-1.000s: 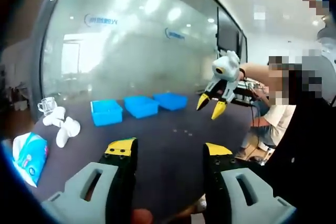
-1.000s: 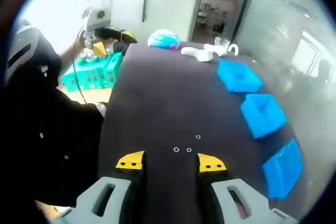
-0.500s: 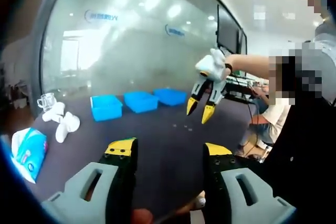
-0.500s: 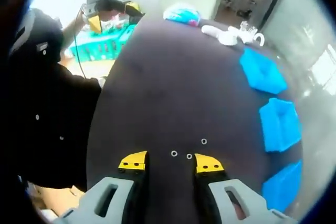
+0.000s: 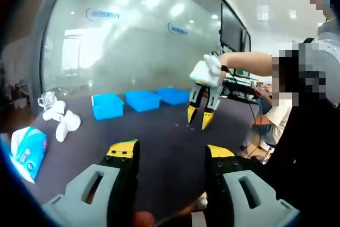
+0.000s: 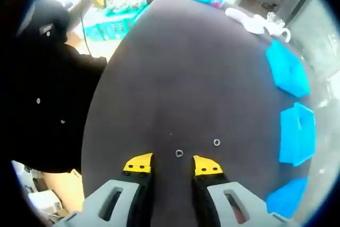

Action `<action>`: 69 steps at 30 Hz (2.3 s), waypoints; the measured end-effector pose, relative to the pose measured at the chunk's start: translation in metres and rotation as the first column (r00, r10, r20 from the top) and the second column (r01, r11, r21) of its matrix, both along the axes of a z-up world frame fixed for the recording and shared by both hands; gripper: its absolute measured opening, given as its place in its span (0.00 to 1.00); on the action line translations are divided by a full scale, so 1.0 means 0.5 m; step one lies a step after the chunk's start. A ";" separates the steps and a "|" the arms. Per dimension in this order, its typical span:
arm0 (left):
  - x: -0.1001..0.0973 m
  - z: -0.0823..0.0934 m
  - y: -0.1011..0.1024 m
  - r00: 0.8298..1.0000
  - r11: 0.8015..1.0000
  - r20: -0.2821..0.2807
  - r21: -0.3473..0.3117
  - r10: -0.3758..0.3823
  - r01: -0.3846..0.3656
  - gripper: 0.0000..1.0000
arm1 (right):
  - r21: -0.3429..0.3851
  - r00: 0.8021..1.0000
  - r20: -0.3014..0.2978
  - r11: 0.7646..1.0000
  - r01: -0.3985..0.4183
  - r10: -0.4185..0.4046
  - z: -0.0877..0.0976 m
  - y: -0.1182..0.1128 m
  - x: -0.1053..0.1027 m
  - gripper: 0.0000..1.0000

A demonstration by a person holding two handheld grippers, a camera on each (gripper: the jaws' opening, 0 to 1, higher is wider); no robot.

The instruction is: Sort the screws, nuts, and washers into the corresponding bins

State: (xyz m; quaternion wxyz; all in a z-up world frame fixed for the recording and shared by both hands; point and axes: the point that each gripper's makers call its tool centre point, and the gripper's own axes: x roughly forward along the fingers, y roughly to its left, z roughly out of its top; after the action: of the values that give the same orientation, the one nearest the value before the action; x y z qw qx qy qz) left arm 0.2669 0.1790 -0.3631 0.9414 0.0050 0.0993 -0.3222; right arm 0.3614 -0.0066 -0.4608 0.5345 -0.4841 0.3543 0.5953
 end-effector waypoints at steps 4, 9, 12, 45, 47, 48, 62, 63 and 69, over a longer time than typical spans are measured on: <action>0.000 -0.002 0.003 1.000 1.000 -0.004 0.001 0.009 -0.009 0.47 | 0.001 1.000 -0.009 1.000 0.002 -0.002 -0.005 0.003 0.004 0.18; -0.001 -0.004 0.004 1.000 1.000 -0.008 0.004 0.012 -0.012 0.47 | 0.000 1.000 -0.022 1.000 0.011 -0.011 -0.012 0.009 0.010 0.13; -0.001 -0.005 0.005 1.000 1.000 -0.010 0.004 0.015 -0.015 0.47 | -0.002 1.000 -0.018 1.000 0.004 -0.004 -0.015 0.009 0.014 0.11; 0.003 0.021 0.026 0.998 0.998 0.033 -0.020 0.061 -0.061 0.46 | 0.282 0.989 -0.015 0.948 0.146 -0.148 0.087 0.014 0.002 0.02; 0.004 0.028 0.028 0.997 0.998 0.043 -0.024 0.062 -0.061 0.46 | 0.376 0.979 -0.016 0.906 0.196 -0.205 0.119 0.011 0.003 0.02; 0.004 0.030 0.029 0.997 0.998 0.045 -0.025 0.062 -0.061 0.46 | 0.416 0.972 -0.017 0.882 0.220 -0.235 0.132 0.009 0.005 0.02; 0.017 0.051 0.032 0.994 0.996 0.081 -0.047 0.073 -0.069 0.46 | 0.800 0.803 0.047 0.504 0.326 -0.593 0.269 -0.082 0.030 0.02; 0.018 0.053 0.032 0.994 0.996 0.083 -0.047 0.074 -0.070 0.46 | 0.827 0.782 0.037 0.458 0.325 -0.622 0.279 -0.087 0.029 0.02; 0.021 0.067 0.034 0.990 0.996 0.107 -0.046 0.087 -0.083 0.46 | 0.923 0.662 -0.036 0.230 0.309 -0.748 0.313 -0.122 0.015 0.02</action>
State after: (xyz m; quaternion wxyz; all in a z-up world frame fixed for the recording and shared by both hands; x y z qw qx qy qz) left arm 0.2775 0.1960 -0.3294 0.9582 -0.0010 0.0414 -0.2831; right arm 0.3690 -0.0674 -0.3041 0.9358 -0.0948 0.0175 0.3392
